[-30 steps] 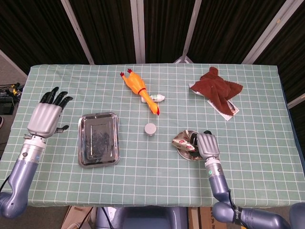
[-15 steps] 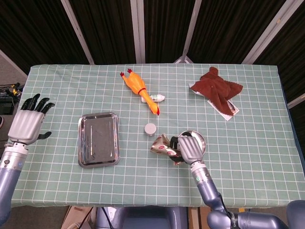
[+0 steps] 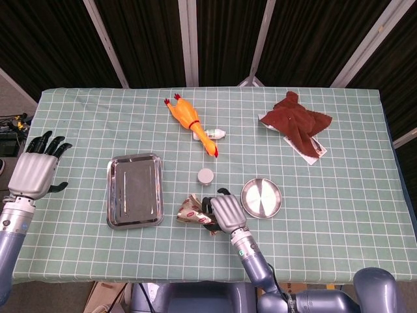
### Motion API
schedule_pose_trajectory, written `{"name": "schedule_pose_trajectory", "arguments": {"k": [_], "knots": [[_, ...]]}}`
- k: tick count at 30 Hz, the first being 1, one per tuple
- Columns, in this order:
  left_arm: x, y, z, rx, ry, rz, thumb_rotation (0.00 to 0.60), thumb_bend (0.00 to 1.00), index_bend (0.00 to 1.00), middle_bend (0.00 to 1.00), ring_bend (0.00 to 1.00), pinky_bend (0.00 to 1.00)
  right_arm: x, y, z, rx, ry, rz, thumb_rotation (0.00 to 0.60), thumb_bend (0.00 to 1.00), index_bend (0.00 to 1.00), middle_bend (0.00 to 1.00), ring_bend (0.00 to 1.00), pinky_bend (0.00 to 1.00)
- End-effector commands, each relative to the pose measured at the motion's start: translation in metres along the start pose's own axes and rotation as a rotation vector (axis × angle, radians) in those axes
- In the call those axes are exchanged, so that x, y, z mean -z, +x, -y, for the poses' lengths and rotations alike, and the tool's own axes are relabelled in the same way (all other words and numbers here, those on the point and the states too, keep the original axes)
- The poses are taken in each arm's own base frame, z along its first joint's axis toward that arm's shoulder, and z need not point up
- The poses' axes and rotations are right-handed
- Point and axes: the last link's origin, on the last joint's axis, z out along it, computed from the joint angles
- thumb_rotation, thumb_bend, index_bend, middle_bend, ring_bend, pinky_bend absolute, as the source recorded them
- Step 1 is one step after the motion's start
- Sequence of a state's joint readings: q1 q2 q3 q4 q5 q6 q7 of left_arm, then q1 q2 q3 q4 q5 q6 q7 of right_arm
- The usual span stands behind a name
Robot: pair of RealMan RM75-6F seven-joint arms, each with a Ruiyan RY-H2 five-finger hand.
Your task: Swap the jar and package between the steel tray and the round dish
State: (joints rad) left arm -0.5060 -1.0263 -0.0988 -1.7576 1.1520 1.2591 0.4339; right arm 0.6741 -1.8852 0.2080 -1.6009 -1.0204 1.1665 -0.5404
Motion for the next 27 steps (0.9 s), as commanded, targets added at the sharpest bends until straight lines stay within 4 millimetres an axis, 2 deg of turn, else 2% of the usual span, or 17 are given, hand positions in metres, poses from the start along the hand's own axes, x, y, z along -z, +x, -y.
{"name": "schedule_pose_trajectory", "arguments": {"k": [1, 4, 8, 11, 13, 17, 23, 27], "knots": [[0.001, 0.000, 0.000, -0.001, -0.003, -0.007, 0.600, 0.12, 0.22, 0.11, 0.01, 0.11, -0.008, -0.004, 0.001, 0.025, -0.003, -0.016, 0.600, 0.48, 0.67, 0.65, 0.63, 0.19], [0.003, 0.000, 0.001, -0.005, -0.005, -0.006, 0.600, 0.12, 0.22, 0.11, 0.01, 0.11, -0.012, -0.006, -0.002, 0.044, -0.013, -0.021, 0.600, 0.48, 0.61, 0.60, 0.57, 0.14], [0.004, 0.000, 0.003, -0.002, -0.005, 0.002, 0.600, 0.12, 0.22, 0.10, 0.01, 0.11, -0.012, -0.010, -0.005, 0.048, -0.027, 0.009, 0.600, 0.47, 0.42, 0.48, 0.43, 0.07], [0.005, -0.001, 0.002, -0.002, -0.018, 0.023, 0.600, 0.11, 0.22, 0.08, 0.01, 0.11, -0.009, -0.011, -0.010, 0.074, -0.032, 0.036, 0.600, 0.39, 0.27, 0.36, 0.31, 0.01], [0.005, -0.002, 0.001, -0.009, -0.029, 0.041, 0.600, 0.10, 0.22, 0.08, 0.01, 0.11, -0.005, -0.010, -0.013, 0.092, -0.042, 0.062, 0.600, 0.33, 0.22, 0.29, 0.26, 0.00], [0.003, -0.001, -0.006, -0.004, -0.047, 0.048, 0.600, 0.07, 0.22, 0.07, 0.01, 0.11, 0.006, -0.004, -0.016, 0.083, -0.057, 0.101, 0.600, 0.27, 0.17, 0.19, 0.20, 0.00], [0.002, -0.006, -0.023, 0.012, -0.105, 0.091, 0.600, 0.02, 0.22, 0.07, 0.01, 0.11, 0.021, 0.017, -0.020, 0.110, -0.069, 0.076, 0.600, 0.27, 0.14, 0.15, 0.16, 0.00], [0.000, -0.007, -0.039, 0.028, -0.147, 0.113, 0.600, 0.02, 0.22, 0.07, 0.01, 0.11, 0.040, 0.037, -0.031, 0.149, -0.100, 0.086, 0.600, 0.24, 0.12, 0.13, 0.12, 0.00]]}}
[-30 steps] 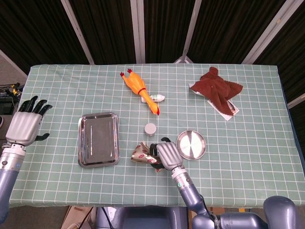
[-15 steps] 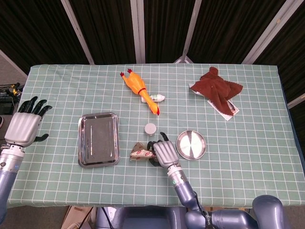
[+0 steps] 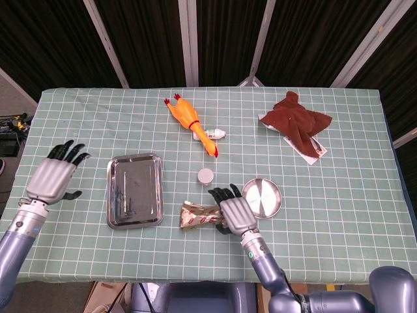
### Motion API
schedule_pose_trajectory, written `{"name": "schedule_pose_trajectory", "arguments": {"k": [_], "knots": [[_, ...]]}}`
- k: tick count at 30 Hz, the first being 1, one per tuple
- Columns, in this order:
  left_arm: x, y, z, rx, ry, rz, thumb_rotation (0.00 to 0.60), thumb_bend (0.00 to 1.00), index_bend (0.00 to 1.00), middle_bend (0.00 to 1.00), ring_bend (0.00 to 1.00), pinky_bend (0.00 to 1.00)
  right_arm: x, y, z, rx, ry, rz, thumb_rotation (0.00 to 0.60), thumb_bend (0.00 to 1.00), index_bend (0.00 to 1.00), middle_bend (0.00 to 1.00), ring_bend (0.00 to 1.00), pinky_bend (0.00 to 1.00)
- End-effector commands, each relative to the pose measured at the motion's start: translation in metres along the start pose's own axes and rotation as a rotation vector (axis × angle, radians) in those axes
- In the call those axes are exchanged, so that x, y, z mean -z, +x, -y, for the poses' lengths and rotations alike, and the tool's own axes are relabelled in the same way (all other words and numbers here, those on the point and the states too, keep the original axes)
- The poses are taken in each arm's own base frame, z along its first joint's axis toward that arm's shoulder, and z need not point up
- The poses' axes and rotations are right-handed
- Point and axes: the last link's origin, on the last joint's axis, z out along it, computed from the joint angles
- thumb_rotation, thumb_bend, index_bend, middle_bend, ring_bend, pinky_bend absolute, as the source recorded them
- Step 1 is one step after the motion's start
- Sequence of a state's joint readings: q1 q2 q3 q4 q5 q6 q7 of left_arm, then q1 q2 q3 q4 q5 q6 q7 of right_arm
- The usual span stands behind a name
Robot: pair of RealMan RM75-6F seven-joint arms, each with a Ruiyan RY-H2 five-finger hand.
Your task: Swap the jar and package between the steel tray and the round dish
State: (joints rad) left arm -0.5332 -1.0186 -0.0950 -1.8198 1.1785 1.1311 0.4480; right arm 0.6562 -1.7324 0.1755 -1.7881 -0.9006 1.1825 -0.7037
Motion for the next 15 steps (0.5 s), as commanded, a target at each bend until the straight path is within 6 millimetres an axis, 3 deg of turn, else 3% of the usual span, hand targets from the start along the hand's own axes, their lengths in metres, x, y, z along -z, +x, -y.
{"name": "schedule_pose_trajectory", "arguments": {"k": [1, 6, 15], "knots": [[-0.003, -0.001, -0.015, 0.020, -0.041, 0.017, 0.600, 0.02, 0.22, 0.07, 0.01, 0.11, 0.022, 0.018, -0.018, 0.046, -0.046, 0.002, 0.600, 0.24, 0.12, 0.13, 0.12, 0.00], [-0.007, -0.004, -0.040, 0.044, -0.110, 0.071, 0.600, 0.01, 0.22, 0.07, 0.01, 0.11, 0.036, 0.045, -0.042, 0.116, -0.116, -0.079, 0.600, 0.24, 0.12, 0.12, 0.10, 0.00], [-0.016, -0.004, -0.097, 0.092, -0.267, 0.130, 0.600, 0.00, 0.22, 0.08, 0.01, 0.11, 0.031, 0.079, -0.092, 0.207, -0.267, -0.197, 0.600, 0.24, 0.12, 0.12, 0.09, 0.00]]}}
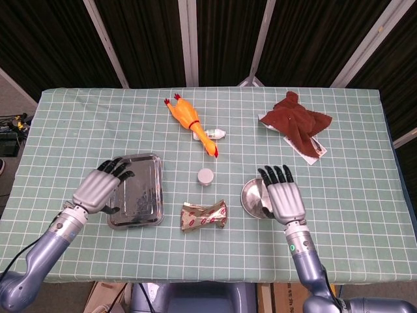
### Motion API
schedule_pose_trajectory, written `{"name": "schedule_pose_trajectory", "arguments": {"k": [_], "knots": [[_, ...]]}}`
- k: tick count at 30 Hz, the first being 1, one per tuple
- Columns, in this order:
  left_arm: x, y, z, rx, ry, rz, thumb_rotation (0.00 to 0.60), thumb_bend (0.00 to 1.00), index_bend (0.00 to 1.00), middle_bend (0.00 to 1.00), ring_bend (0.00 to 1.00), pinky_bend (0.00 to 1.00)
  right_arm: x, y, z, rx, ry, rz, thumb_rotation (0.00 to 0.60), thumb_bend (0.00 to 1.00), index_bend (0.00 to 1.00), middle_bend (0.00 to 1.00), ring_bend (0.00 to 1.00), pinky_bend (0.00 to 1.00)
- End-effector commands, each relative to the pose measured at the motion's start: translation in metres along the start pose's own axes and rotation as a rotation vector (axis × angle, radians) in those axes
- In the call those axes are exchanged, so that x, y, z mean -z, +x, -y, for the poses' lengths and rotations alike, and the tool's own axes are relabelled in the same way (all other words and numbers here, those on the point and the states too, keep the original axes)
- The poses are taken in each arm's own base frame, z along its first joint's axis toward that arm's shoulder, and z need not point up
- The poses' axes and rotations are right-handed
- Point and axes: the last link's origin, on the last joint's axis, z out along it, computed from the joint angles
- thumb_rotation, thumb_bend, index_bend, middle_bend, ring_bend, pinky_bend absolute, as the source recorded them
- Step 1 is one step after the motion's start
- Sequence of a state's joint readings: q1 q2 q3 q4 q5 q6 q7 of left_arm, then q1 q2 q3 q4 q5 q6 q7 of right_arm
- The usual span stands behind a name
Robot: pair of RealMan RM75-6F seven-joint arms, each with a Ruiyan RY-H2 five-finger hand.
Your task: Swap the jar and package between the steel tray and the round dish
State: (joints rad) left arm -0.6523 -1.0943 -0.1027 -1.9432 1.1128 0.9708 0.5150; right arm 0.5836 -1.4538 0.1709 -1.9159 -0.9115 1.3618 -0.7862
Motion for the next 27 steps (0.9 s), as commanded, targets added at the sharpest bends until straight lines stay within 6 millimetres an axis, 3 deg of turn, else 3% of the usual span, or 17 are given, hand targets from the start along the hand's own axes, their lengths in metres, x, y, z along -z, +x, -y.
{"name": "schedule_pose_trajectory", "arguments": {"k": [1, 5, 14, 27], "knots": [[-0.009, -0.003, -0.021, 0.004, -0.059, 0.010, 0.600, 0.00, 0.22, 0.09, 0.01, 0.11, -0.007, 0.003, -0.018, 0.015, -0.056, -0.023, 0.600, 0.23, 0.12, 0.12, 0.09, 0.00], [-0.019, -0.010, -0.043, 0.064, -0.108, 0.021, 0.600, 0.00, 0.23, 0.10, 0.01, 0.13, -0.011, 0.000, -0.028, 0.012, -0.086, -0.023, 0.600, 0.16, 0.12, 0.11, 0.09, 0.00], [-0.040, -0.030, -0.083, 0.087, -0.165, 0.085, 0.600, 0.00, 0.23, 0.09, 0.01, 0.13, -0.014, -0.008, -0.037, 0.008, -0.109, -0.020, 0.600, 0.16, 0.12, 0.12, 0.09, 0.00], [-0.070, -0.046, -0.144, 0.141, -0.219, 0.013, 0.600, 0.00, 0.23, 0.10, 0.01, 0.16, -0.015, -0.008, -0.041, 0.036, -0.109, -0.070, 0.600, 0.16, 0.12, 0.11, 0.09, 0.00]]}}
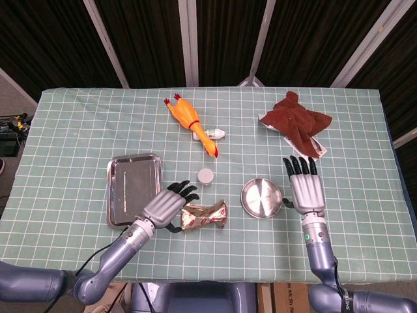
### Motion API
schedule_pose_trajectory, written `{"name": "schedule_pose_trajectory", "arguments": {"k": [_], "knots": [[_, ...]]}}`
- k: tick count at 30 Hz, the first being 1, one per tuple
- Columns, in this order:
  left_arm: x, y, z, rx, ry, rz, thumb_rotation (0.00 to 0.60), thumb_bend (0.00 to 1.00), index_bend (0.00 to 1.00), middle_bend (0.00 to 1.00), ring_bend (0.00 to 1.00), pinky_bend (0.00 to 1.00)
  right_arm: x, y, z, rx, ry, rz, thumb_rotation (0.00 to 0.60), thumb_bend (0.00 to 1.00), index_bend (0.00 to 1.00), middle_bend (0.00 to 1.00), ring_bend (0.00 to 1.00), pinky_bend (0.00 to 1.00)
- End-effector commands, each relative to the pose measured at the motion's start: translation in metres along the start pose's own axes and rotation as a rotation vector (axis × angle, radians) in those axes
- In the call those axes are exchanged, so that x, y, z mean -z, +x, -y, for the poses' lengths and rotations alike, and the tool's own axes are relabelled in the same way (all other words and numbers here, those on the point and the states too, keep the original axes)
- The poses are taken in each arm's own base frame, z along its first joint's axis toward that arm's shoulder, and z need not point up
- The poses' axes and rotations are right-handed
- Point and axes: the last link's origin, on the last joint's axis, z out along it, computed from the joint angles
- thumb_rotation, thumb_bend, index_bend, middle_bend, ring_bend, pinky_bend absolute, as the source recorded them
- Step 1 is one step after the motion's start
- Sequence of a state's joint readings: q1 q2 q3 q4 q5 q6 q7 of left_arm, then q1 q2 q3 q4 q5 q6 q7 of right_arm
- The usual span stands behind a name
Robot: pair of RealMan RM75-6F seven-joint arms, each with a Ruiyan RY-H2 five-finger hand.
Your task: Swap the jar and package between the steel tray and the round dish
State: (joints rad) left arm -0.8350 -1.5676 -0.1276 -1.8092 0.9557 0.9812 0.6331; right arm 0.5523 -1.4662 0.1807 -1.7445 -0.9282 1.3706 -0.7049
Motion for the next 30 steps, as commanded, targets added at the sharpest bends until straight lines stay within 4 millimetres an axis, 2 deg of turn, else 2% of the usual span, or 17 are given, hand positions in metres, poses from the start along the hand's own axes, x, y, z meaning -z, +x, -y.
{"name": "schedule_pose_trajectory", "arguments": {"k": [1, 6, 13, 15, 18, 23, 26, 30], "knots": [[-0.012, -0.005, -0.010, -0.019, -0.006, -0.026, 0.600, 0.00, 0.23, 0.11, 0.02, 0.17, 0.000, 0.002, 0.000, 0.000, 0.001, -0.011, 0.600, 0.16, 0.12, 0.11, 0.09, 0.00], [-0.023, -0.019, -0.022, -0.001, -0.016, -0.022, 0.600, 0.00, 0.23, 0.12, 0.03, 0.20, 0.002, 0.004, -0.004, 0.003, -0.008, -0.015, 0.600, 0.16, 0.12, 0.12, 0.09, 0.00], [-0.032, -0.035, -0.027, -0.032, -0.014, -0.004, 0.600, 0.00, 0.23, 0.15, 0.08, 0.26, 0.002, 0.007, -0.011, -0.005, -0.029, -0.019, 0.600, 0.16, 0.12, 0.12, 0.09, 0.00], [-0.033, -0.039, -0.027, -0.044, -0.012, 0.005, 0.600, 0.03, 0.23, 0.18, 0.11, 0.29, 0.003, 0.008, -0.012, -0.012, -0.033, -0.018, 0.600, 0.16, 0.12, 0.11, 0.09, 0.00], [-0.035, -0.042, -0.026, -0.056, -0.010, 0.012, 0.600, 0.15, 0.25, 0.24, 0.19, 0.37, 0.003, 0.009, -0.015, -0.024, -0.041, -0.021, 0.600, 0.16, 0.12, 0.12, 0.09, 0.00], [-0.037, -0.042, -0.025, -0.074, -0.012, 0.003, 0.600, 0.41, 0.30, 0.38, 0.34, 0.53, 0.003, 0.008, -0.019, -0.045, -0.050, -0.023, 0.600, 0.16, 0.12, 0.11, 0.09, 0.00], [-0.038, -0.038, -0.027, -0.077, -0.020, -0.030, 0.600, 0.53, 0.34, 0.46, 0.41, 0.59, 0.002, 0.007, -0.020, -0.046, -0.054, -0.024, 0.600, 0.16, 0.12, 0.12, 0.09, 0.00], [-0.039, -0.032, -0.028, -0.070, -0.028, -0.081, 0.600, 0.62, 0.39, 0.53, 0.48, 0.65, 0.002, 0.006, -0.021, -0.055, -0.056, -0.025, 0.600, 0.16, 0.12, 0.12, 0.09, 0.00]]}}
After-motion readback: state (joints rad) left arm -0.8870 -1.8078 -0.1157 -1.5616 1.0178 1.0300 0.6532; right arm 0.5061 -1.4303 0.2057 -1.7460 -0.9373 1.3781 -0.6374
